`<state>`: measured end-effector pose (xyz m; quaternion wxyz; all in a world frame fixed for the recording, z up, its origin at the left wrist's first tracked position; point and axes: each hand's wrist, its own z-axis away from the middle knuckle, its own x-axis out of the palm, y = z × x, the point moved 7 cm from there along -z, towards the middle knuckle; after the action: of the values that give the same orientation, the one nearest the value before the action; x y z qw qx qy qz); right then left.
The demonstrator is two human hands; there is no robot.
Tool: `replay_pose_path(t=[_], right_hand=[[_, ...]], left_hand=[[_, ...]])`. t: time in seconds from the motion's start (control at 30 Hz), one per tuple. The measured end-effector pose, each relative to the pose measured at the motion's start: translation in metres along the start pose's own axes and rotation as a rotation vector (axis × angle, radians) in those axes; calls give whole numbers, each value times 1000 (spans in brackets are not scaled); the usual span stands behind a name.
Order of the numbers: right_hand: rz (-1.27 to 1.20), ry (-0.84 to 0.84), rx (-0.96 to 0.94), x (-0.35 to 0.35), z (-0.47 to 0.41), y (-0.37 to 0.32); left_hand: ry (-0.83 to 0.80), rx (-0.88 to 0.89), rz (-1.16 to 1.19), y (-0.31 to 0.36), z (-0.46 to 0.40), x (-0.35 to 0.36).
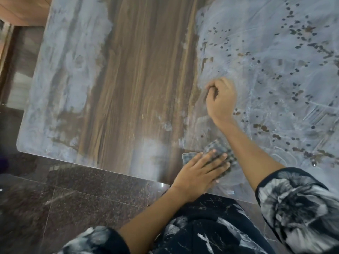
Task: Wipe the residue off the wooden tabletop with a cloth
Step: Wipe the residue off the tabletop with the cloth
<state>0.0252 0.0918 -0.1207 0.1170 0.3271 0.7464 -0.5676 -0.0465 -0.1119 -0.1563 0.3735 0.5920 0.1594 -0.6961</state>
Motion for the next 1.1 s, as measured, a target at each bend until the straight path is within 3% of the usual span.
replay_pose_path(t=[0.07,0.2,0.27,0.33,0.47,0.57,0.63,0.8,0.87,1.0,1.1], right_hand=[[-7,34,9,-2,-13,9],[-40,147,18,-11,-21,25],[-48,190,18,-14,-20,29],[-35,193,25,-14,-22,29],[5,123,74,-4,-32,27],[122,6,63,10,-45,24],[212,-113,51,21,-50,26],[392,-323,-15,34,-40,28],[445,-382,-49,39,-36,28],[457,-387,-73,42,-35,27],[414,-348,-73,40,-37,29]], left_hand=[[71,-156,-11,-24,-16,-15],[246,-926,242,-124,30,-27],[234,-1041,306,-128,57,-13],[180,-982,239,-101,59,-4],[80,-603,133,-42,18,0],[48,-498,107,-51,-19,-17],[83,-531,114,-74,-33,-28],[191,-989,275,-149,-20,-38],[222,-1057,281,-139,-23,-39],[177,-768,173,-85,-55,-36],[157,-633,143,-90,-62,-36]])
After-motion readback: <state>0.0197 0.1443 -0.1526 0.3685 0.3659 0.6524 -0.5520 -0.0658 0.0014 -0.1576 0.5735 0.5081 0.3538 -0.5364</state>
